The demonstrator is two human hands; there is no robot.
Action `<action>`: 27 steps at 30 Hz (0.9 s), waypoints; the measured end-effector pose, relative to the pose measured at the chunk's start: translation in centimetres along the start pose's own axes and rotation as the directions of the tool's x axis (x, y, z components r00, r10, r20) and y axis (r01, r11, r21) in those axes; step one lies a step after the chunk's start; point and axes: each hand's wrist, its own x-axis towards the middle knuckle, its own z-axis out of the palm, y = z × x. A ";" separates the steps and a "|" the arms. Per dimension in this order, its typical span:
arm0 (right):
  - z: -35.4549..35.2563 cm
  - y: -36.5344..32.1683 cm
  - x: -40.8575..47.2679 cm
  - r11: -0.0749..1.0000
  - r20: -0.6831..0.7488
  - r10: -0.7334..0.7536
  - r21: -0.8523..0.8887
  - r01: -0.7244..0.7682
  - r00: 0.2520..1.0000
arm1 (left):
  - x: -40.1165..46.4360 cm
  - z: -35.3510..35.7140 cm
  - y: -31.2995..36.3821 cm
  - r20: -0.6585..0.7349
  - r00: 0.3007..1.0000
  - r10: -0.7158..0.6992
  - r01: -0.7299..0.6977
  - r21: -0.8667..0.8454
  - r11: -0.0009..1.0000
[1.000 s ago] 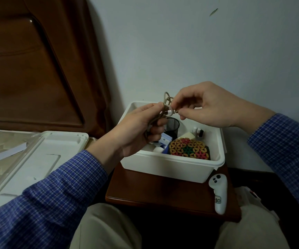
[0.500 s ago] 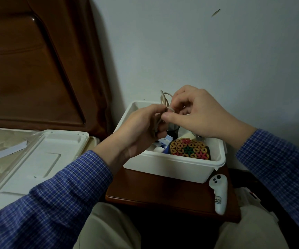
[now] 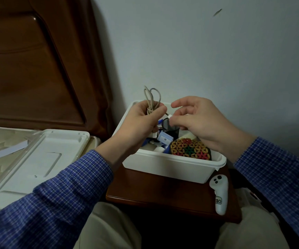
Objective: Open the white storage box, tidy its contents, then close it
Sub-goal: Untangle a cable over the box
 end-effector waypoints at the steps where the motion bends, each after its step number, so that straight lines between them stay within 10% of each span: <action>1: -0.2 -0.2 -0.1 1.000 0.006 0.009 -0.004 -0.009 1.000 | 0.1 -0.2 -0.1 -0.030 0.999 0.029 -0.025 0.109 0.994; 10: -2.2 -1.5 -0.8 0.996 0.083 0.016 -0.089 -0.009 0.996 | 0.6 -1.1 -0.5 -0.241 0.969 0.060 0.057 0.450 0.891; 14: -2.2 -1.7 -0.7 0.996 0.081 0.013 -0.094 -0.005 0.997 | -0.6 -0.1 0.5 -0.038 0.994 0.105 -0.075 0.469 0.880; 21: -0.6 -0.6 -0.7 0.993 0.198 0.106 -0.078 -0.092 0.974 | -0.4 1.3 2.0 0.090 0.994 -0.066 0.060 0.065 0.996; 27: -0.6 -0.4 -1.6 0.949 0.223 -0.023 -0.303 0.092 0.974 | -0.2 1.0 0.7 -0.107 0.987 0.117 -0.034 0.579 0.815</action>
